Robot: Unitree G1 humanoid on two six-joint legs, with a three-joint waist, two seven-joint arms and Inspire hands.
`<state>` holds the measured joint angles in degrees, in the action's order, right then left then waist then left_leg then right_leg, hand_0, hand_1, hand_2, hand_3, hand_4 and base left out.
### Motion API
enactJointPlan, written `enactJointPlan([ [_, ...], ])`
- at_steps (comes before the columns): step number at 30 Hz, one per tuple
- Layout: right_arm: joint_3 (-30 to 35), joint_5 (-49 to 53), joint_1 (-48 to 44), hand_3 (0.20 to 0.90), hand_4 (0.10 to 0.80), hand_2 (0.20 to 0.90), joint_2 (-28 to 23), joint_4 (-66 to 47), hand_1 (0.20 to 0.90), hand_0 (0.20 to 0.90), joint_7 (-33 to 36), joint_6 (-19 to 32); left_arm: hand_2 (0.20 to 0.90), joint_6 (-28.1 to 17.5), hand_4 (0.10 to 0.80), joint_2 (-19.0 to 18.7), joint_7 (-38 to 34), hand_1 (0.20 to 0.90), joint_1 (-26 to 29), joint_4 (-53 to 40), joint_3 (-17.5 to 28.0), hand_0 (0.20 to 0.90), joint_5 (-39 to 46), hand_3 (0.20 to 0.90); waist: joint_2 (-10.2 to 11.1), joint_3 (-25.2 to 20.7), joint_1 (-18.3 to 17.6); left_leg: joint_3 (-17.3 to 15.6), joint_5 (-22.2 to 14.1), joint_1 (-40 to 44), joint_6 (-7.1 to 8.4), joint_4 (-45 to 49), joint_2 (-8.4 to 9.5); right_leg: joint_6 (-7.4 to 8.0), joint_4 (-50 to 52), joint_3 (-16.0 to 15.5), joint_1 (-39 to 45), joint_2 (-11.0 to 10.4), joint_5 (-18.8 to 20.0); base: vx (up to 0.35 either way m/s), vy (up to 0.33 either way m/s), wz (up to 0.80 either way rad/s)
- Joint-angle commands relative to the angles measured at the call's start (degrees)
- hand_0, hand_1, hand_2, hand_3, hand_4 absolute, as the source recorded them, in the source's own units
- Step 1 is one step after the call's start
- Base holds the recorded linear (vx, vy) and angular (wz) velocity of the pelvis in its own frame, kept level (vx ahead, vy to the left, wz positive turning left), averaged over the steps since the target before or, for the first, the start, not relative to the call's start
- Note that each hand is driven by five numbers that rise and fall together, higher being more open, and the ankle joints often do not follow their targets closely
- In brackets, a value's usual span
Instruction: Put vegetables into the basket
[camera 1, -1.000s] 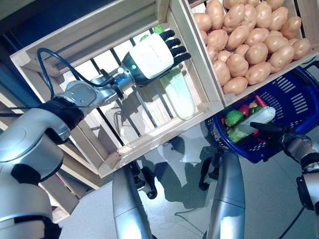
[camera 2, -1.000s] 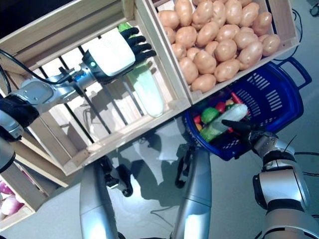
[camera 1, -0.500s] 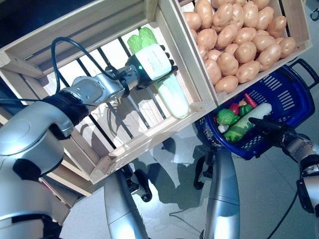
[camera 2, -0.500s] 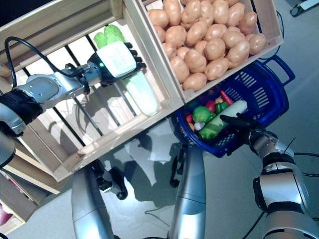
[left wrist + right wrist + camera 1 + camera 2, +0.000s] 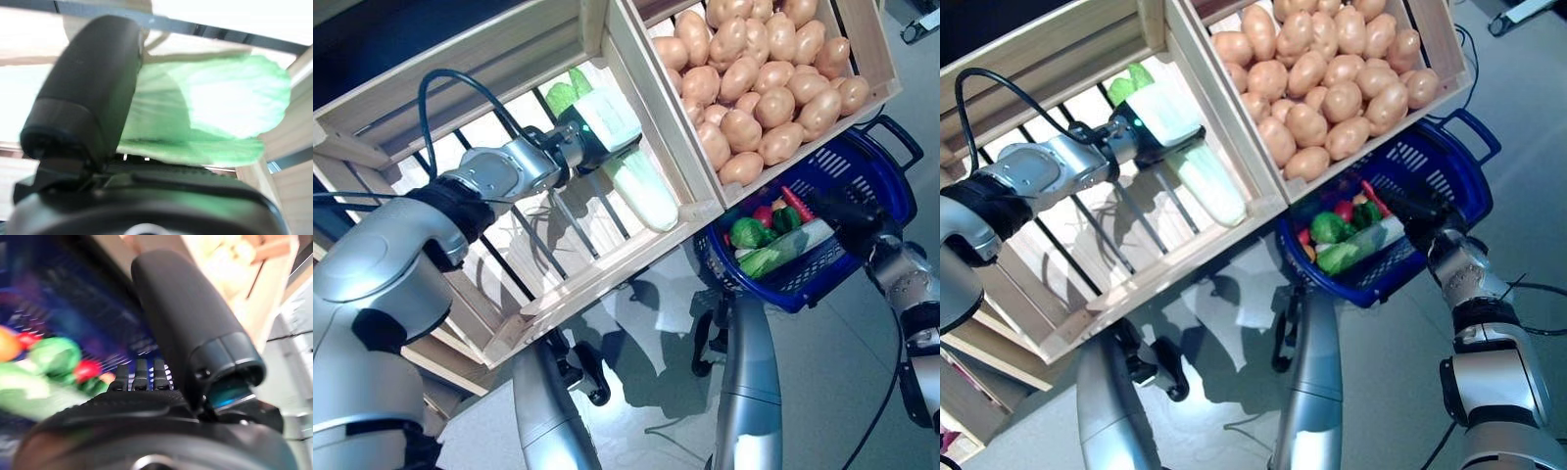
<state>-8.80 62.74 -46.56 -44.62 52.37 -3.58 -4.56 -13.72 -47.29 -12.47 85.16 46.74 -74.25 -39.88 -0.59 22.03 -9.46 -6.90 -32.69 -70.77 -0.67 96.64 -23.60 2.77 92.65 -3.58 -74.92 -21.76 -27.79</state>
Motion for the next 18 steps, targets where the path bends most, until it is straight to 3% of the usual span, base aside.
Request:
enactJointPlan([
  [1,5.6,-4.1,4.5,0.900,0.800,0.900,0.2,-4.6,0.900,0.900,7.2,8.7,0.300,3.9,0.400,-5.6,-4.4,0.300,-3.3,7.0,8.5,0.300,3.3,0.300,1.7,-4.8,-1.4,6.0,2.6,2.1,6.89,-9.6,-2.49,5.54,-9.0,2.6,6.4,-3.8,6.0,-0.021,0.057,-0.16],
  [5,5.8,-6.6,6.2,0.900,0.800,0.900,1.5,-11.4,0.900,0.900,10.4,12.0,0.300,3.0,0.400,-6.5,-7.4,0.300,-5.7,6.3,12.1,0.300,6.1,0.300,1.7,-4.9,-1.7,4.7,3.6,5.7,6.41,-13.4,-2.63,5.79,-12.5,1.6,10.6,-3.4,6.6,-0.016,0.055,-0.07],
  [10,5.0,-11.8,8.9,0.900,0.800,0.900,3.8,-20.7,0.900,0.900,9.2,14.2,0.300,1.3,0.400,-7.7,-11.5,0.300,-10.9,5.4,18.6,0.300,8.6,0.300,1.7,-5.2,-2.0,2.1,5.7,12.2,6.38,-19.5,-2.67,5.75,-19.1,0.0,17.5,-2.8,7.9,-0.003,0.053,-0.10],
  [18,3.1,-19.2,11.3,0.900,0.800,0.900,6.4,-31.0,0.900,0.900,6.6,16.7,0.300,-4.0,0.400,-8.5,-16.0,0.300,-23.3,2.6,31.9,0.300,12.6,0.300,1.5,-6.9,-0.6,-1.4,9.7,25.2,6.27,-31.4,-0.56,4.86,-29.6,-2.5,29.4,-2.0,9.6,0.043,0.037,-0.09],
])
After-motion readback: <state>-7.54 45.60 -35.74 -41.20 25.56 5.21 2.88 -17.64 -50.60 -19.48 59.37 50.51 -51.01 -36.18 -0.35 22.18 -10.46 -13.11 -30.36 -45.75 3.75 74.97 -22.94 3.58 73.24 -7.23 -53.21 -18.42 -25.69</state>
